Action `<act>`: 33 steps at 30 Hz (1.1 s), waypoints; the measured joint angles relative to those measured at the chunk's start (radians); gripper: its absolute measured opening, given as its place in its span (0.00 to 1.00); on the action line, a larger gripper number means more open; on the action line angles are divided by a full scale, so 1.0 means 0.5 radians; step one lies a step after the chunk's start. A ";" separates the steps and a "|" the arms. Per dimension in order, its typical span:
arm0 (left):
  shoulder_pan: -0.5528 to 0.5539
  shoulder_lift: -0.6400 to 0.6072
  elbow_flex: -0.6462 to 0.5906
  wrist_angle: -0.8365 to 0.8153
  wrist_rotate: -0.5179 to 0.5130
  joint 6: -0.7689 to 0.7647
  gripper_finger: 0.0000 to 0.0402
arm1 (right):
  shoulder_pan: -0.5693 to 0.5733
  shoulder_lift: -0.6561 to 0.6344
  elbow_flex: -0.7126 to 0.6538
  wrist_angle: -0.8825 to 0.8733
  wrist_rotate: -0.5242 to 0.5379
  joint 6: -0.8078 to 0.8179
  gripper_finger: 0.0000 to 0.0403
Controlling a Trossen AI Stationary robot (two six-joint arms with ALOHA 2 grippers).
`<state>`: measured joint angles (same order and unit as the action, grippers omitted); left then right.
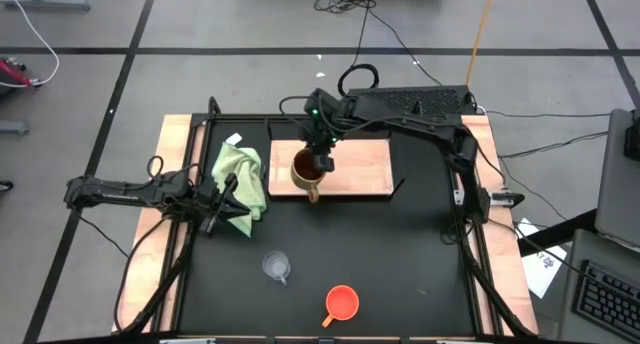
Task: Stack small to large cups/mugs on shelf
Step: Put the light green mug on the shelf
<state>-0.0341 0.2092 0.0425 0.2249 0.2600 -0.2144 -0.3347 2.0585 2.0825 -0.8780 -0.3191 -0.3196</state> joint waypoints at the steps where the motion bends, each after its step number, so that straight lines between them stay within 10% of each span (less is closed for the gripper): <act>1: 0.000 0.000 0.000 0.001 0.002 0.003 0.08 | -0.008 0.014 0.014 -0.010 0.000 -0.014 0.06; 33: 0.000 0.000 0.000 -0.041 0.005 0.074 0.08 | -0.135 0.167 0.037 -0.093 0.059 -0.034 0.06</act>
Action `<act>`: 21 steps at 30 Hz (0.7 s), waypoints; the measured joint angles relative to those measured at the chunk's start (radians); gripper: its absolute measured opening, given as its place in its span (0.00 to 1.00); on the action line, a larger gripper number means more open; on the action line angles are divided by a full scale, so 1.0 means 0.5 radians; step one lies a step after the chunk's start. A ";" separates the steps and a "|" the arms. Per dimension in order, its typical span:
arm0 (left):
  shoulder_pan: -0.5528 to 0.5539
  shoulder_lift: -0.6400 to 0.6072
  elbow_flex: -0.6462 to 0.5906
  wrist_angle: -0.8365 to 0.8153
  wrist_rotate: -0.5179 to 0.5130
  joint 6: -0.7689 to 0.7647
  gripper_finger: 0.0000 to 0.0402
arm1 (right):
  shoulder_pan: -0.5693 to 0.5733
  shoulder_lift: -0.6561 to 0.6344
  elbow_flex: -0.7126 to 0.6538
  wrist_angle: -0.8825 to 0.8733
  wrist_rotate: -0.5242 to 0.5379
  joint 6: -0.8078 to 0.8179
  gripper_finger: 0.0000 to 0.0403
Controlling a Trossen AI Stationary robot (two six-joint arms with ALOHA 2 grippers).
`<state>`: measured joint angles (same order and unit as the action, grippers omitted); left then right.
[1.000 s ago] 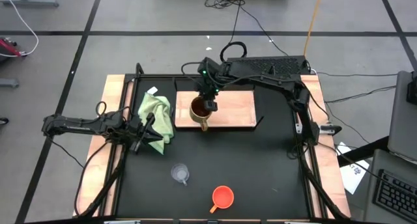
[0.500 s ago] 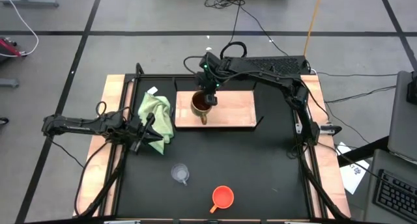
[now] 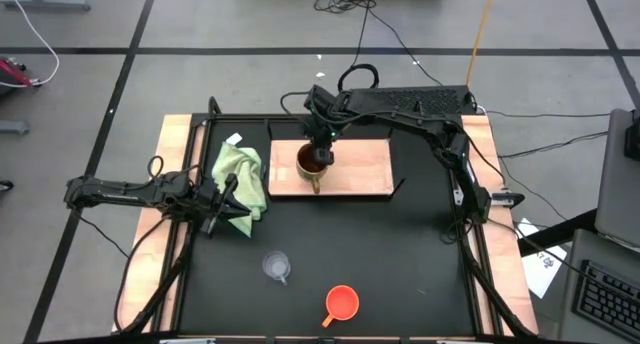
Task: Stack small to large cups/mugs on shelf
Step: Put the light green mug on the shelf
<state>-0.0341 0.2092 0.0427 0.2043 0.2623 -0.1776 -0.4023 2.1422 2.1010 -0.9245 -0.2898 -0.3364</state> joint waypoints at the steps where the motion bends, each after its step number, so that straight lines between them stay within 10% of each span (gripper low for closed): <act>1: 0.000 0.000 0.000 -0.001 0.000 0.000 0.08 | 0.000 0.001 0.000 -0.018 0.000 -0.002 0.06; 21: 0.000 -0.001 0.000 -0.062 0.000 0.072 0.08 | 0.007 0.083 0.000 0.017 -0.024 -0.028 0.09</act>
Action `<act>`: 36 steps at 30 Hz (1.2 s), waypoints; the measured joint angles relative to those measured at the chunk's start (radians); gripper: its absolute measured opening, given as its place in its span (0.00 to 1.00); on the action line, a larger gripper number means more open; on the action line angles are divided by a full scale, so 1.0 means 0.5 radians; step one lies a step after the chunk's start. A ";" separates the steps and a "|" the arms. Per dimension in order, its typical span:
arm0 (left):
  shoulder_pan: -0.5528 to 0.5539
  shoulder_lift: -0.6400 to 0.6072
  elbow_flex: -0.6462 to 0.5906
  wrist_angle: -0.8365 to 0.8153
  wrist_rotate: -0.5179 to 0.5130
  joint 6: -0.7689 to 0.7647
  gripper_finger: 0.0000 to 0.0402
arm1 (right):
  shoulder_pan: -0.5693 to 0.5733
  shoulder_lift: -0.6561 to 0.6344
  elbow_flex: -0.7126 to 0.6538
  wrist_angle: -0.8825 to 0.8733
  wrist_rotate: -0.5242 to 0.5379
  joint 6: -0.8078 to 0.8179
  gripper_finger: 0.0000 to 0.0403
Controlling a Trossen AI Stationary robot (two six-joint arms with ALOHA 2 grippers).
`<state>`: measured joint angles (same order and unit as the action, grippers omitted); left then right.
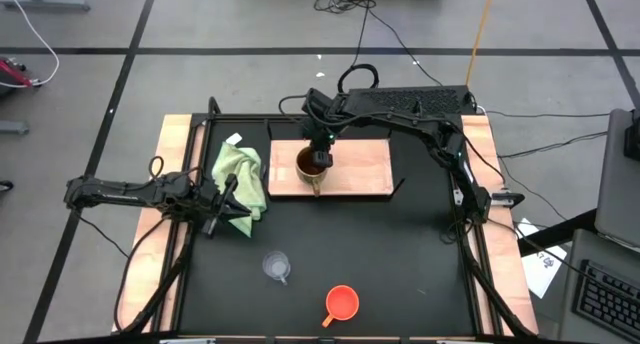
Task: Stack small to large cups/mugs on shelf
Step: Put the light green mug on the shelf, then put the orange mug to the right of the light green mug on the shelf
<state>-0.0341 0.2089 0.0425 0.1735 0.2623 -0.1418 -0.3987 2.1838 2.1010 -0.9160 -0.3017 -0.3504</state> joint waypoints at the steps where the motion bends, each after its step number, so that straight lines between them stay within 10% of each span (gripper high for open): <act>1: 0.000 0.000 0.001 0.000 0.000 0.000 0.08 | 0.001 0.000 0.000 0.006 -0.020 -0.001 0.11; 18: 0.000 0.000 0.000 -0.058 0.001 0.000 0.08 | 0.043 -0.018 -0.008 0.073 -0.039 0.027 0.20; 30: 0.000 0.000 0.000 -0.042 0.001 0.000 0.08 | 0.043 -0.230 -0.008 0.222 -0.025 0.068 0.43; 36: 0.000 0.000 0.001 -0.034 0.000 0.000 0.08 | 0.043 -0.399 -0.007 0.173 -0.092 0.053 0.31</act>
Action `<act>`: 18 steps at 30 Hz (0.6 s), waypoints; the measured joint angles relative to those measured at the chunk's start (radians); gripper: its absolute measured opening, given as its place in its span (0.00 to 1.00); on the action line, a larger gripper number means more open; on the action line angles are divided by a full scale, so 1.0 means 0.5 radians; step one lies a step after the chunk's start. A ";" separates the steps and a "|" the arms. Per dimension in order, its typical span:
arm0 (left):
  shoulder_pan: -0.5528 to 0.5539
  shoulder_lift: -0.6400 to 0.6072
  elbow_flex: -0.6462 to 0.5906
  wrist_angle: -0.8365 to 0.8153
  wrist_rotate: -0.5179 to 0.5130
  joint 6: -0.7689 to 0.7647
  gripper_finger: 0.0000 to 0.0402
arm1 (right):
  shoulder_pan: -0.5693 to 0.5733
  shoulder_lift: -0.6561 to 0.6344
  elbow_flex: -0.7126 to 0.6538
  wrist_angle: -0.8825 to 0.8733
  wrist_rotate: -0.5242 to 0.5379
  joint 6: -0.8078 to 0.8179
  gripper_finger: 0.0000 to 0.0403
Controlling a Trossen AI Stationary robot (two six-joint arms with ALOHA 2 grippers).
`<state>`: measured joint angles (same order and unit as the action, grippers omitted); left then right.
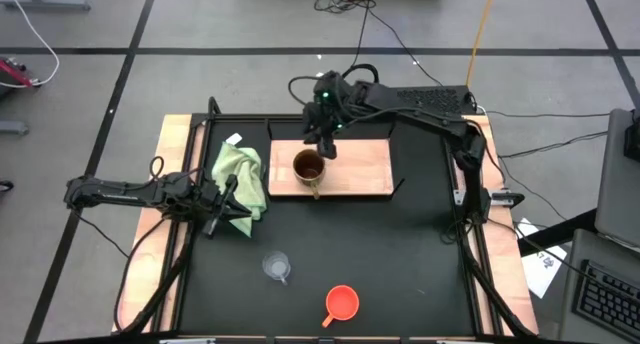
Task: Stack small to large cups/mugs on shelf
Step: Put the orange mug to the right of the light green mug on the shelf
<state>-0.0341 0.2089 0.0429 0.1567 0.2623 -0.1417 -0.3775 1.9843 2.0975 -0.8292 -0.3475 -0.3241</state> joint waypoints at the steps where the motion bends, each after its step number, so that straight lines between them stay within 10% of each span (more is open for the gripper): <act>1: 0.000 0.000 0.000 -0.003 0.000 0.000 0.08 | 0.001 -0.030 0.000 -0.018 -0.025 -0.002 0.26; 6: 0.000 0.000 -0.001 -0.006 0.000 0.000 0.08 | 0.071 -0.152 0.002 -0.120 -0.041 -0.008 0.03; 18: 0.000 0.000 0.000 -0.004 -0.001 0.000 0.08 | 0.512 -0.513 -0.249 -0.075 0.255 0.067 0.00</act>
<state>-0.0341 0.2091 0.0428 0.1547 0.2619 -0.1417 -0.1217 1.7278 1.9728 -0.8668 -0.2202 -0.2908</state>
